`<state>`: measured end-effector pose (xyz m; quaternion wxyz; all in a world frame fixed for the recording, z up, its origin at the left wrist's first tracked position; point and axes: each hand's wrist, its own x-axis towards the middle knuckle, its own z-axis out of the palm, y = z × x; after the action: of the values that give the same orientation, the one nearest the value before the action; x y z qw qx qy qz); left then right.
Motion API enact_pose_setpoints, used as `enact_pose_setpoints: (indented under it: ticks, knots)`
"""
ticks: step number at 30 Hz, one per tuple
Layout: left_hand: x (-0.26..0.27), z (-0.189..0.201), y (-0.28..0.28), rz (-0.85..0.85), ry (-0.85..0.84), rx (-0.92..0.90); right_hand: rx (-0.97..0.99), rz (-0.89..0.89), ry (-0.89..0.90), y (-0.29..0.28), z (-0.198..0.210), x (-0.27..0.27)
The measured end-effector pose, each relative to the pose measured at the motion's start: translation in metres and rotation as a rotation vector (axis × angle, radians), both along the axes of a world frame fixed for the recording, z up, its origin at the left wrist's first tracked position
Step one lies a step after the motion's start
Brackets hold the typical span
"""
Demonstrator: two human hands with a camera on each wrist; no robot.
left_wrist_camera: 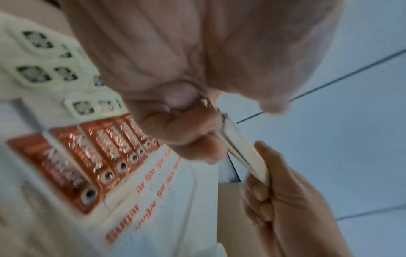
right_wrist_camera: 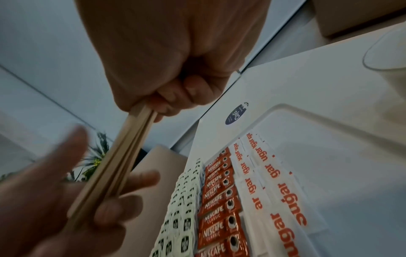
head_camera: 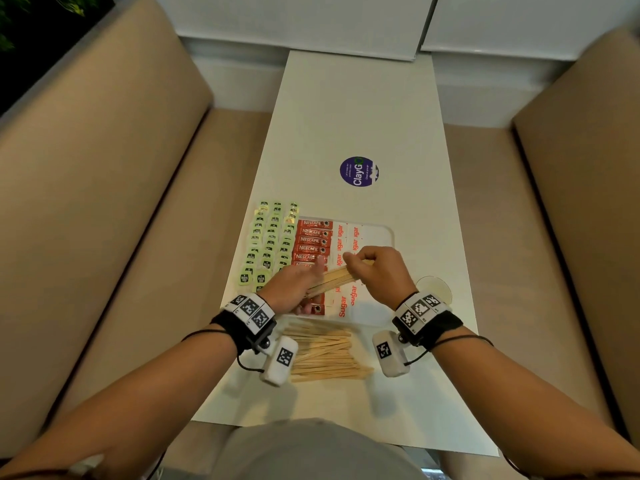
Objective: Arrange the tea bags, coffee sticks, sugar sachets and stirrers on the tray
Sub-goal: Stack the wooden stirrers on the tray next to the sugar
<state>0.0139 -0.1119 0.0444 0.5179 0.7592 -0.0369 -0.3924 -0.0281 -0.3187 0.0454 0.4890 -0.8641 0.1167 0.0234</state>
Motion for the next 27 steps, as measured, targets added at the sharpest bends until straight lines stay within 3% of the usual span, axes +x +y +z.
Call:
enact_pose_setpoints:
  ticks: [4,7,13,17,21,27]
  knots:
    - [-0.001,-0.003,-0.013,0.336,0.16,0.027,0.038,-0.038,-0.016,0.014,-0.003,-0.004]
    - [0.001,-0.004,-0.02,0.373,0.114,0.084,0.02,-0.003,-0.031,0.019,-0.005,-0.008]
    - [0.004,0.002,-0.02,0.191,0.118,0.049,0.009,0.021,-0.015,0.011,-0.013,-0.011]
    - [0.006,0.01,-0.018,0.015,-0.005,0.165,-0.009,0.049,-0.007,0.003,-0.013,-0.011]
    - [0.007,0.011,-0.022,0.002,-0.039,0.185,-0.064,0.076,-0.051,0.007,-0.014,-0.012]
    - [0.007,0.003,-0.021,-0.051,-0.32,0.331,-0.157,0.213,-0.081,0.009,-0.011,-0.018]
